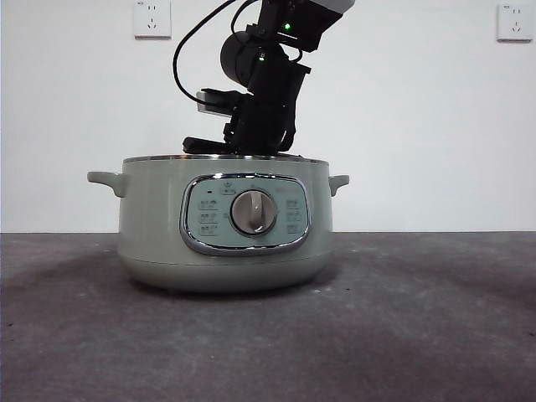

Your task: Pick up the egg,open the lid,put the egg in the pot,close the lid

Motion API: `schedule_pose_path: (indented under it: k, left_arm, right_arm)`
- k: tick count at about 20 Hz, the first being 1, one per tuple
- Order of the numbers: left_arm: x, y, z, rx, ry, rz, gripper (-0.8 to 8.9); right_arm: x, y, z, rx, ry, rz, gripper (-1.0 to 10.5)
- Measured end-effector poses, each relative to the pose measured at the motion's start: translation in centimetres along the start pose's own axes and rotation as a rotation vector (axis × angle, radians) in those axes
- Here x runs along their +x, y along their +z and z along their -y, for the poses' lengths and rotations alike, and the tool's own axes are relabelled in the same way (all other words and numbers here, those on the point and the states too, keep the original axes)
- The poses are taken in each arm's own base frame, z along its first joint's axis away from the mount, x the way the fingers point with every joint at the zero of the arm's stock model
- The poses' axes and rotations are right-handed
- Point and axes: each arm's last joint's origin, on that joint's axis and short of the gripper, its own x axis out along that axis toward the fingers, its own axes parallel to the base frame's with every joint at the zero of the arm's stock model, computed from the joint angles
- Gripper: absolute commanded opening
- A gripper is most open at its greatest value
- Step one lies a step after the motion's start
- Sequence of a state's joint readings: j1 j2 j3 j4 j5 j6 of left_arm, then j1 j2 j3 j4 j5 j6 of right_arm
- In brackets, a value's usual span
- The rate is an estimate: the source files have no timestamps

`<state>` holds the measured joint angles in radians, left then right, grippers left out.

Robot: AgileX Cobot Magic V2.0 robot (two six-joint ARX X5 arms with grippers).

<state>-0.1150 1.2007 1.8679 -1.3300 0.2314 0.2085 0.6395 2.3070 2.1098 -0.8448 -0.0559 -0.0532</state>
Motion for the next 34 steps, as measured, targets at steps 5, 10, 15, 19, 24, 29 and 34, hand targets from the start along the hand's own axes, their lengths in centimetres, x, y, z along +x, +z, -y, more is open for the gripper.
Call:
schedule_pose_path:
  k: [5, 10, 15, 19, 24, 29, 34]
  left_arm:
    - [0.0, 0.0, 0.0, 0.000, 0.000, 0.000, -0.08]
    - [0.0, 0.0, 0.0, 0.000, 0.000, 0.000, -0.09]
    - [0.1, 0.1, 0.0, 0.001, -0.001, 0.002, -0.08]
    - [1.6, 0.9, 0.0, 0.012, -0.061, 0.007, -0.08]
    - [4.5, 2.2, 0.4, 0.048, -0.141, 0.012, -0.08]
    - [9.2, 3.8, 1.1, 0.085, -0.199, -0.005, -0.08]
    - [15.6, 4.9, 3.1, 0.133, -0.275, -0.051, -0.08]
  right_arm:
    - [0.0, 0.0, 0.0, 0.001, 0.000, -0.004, 4.2]
    - [-1.1, 0.7, 0.0, 0.003, -0.001, 0.021, 4.7]
    - [-12.1, 1.9, -0.6, 0.010, -0.004, 0.164, 4.7]
    - [-17.5, 0.6, -0.9, 0.012, -0.029, 0.153, 4.7]
    - [-23.9, -2.0, -1.3, -0.003, -0.050, 0.129, 4.7]
    - [-31.7, -5.4, -1.7, 0.003, -0.157, 0.218, 4.7]
    - [-40.1, -10.1, -2.4, 0.013, -0.168, 0.430, 4.7]
